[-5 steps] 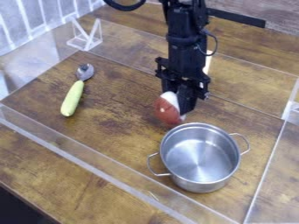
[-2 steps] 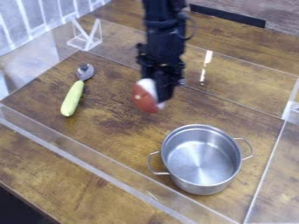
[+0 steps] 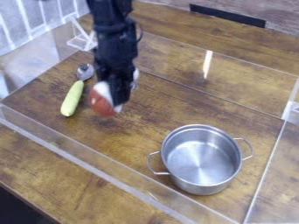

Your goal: Remove the mushroom from the silver pot and put it on the table

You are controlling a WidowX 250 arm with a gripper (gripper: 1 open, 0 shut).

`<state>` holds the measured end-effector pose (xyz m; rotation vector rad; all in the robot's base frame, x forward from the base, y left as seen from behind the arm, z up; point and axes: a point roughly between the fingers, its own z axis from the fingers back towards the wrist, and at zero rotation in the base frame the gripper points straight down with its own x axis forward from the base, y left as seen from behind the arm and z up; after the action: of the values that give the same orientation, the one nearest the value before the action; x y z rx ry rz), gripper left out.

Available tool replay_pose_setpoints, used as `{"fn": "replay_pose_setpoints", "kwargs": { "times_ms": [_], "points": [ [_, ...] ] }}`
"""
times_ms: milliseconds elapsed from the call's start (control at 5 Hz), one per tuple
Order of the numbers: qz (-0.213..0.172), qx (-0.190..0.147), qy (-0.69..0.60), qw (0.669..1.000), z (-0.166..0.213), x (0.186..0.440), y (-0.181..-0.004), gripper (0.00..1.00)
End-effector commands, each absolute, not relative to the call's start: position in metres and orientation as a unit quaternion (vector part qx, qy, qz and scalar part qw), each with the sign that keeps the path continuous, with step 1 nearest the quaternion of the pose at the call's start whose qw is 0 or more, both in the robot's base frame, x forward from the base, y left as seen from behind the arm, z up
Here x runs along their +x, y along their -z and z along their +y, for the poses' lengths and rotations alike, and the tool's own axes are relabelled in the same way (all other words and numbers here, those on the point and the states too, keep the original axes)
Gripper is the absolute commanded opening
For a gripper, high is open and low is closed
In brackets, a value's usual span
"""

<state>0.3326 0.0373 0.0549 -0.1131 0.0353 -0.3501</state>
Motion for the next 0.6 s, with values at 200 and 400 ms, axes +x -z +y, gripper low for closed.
{"fn": "replay_pose_setpoints", "kwargs": {
  "times_ms": [200,400],
  "points": [
    [-0.019,-0.053,0.18,0.982,0.058,0.339,-0.072,0.0],
    [-0.016,-0.059,0.192,0.98,0.064,0.342,-0.072,0.0]
  ]
}}
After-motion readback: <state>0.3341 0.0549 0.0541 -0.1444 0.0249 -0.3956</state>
